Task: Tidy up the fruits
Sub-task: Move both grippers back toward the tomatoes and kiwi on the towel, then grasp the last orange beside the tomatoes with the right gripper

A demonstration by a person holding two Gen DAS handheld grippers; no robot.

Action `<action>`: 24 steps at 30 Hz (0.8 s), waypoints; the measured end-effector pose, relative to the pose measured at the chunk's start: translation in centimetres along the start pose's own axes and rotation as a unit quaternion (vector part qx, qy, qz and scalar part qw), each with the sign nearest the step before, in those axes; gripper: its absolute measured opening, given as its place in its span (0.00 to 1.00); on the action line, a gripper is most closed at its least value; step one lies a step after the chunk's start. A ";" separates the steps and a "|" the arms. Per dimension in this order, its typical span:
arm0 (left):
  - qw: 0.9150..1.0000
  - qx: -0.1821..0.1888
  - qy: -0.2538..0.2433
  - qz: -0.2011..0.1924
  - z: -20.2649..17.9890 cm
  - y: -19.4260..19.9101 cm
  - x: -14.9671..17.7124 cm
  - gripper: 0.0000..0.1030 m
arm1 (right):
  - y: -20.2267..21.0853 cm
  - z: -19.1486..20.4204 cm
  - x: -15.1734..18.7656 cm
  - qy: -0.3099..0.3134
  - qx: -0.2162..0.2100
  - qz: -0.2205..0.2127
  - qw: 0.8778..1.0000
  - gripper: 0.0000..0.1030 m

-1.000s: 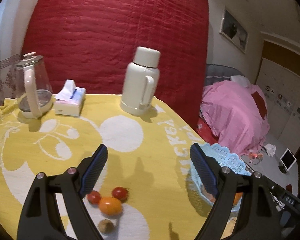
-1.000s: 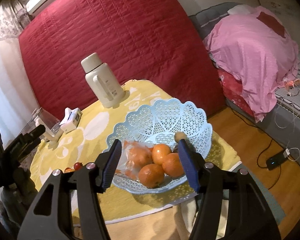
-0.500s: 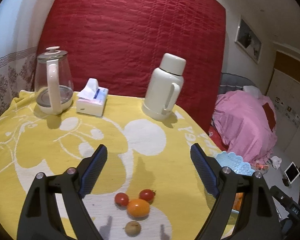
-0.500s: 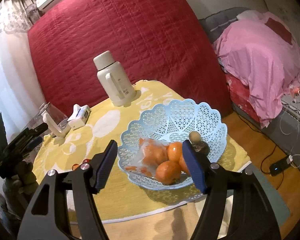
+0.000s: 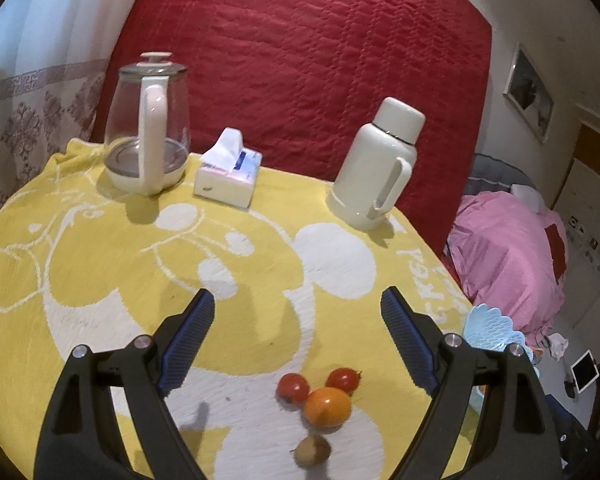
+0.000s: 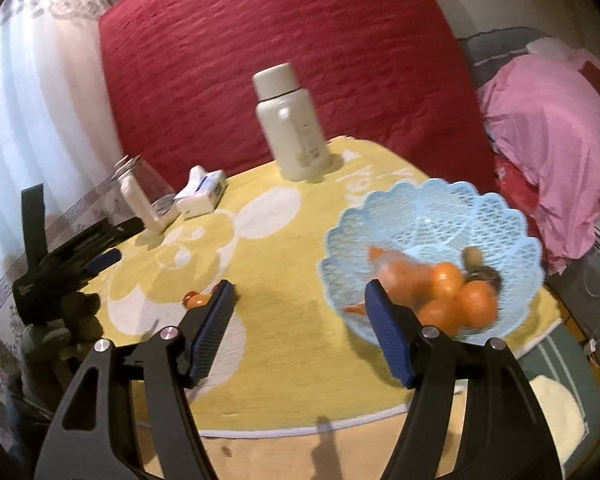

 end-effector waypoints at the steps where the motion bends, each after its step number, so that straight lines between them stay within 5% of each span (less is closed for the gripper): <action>1: 1.000 -0.003 0.003 0.001 0.4 -0.1 0.1 0.82 | -0.3 0.5 0.1 0.004 -0.003 0.004 1.000 0.68; 10: 0.999 -0.045 0.020 0.008 4.1 -0.7 1.1 0.82 | -5.1 5.5 2.0 0.033 -0.038 0.071 0.996 0.68; 24: 0.997 -0.043 0.059 0.031 6.5 -1.6 3.0 0.82 | -13.3 9.8 4.2 0.064 -0.051 0.158 0.984 0.68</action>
Point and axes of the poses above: each gripper's, at about its wrist camera, not at the fingertips, and y roughly against the way its jaws point, z to its left, x to its underside, the point moved 6 cm from there along -y, roughly the way its jaws point, and after that the axes turned 5 degrees about -y, right-handed, at the moved point
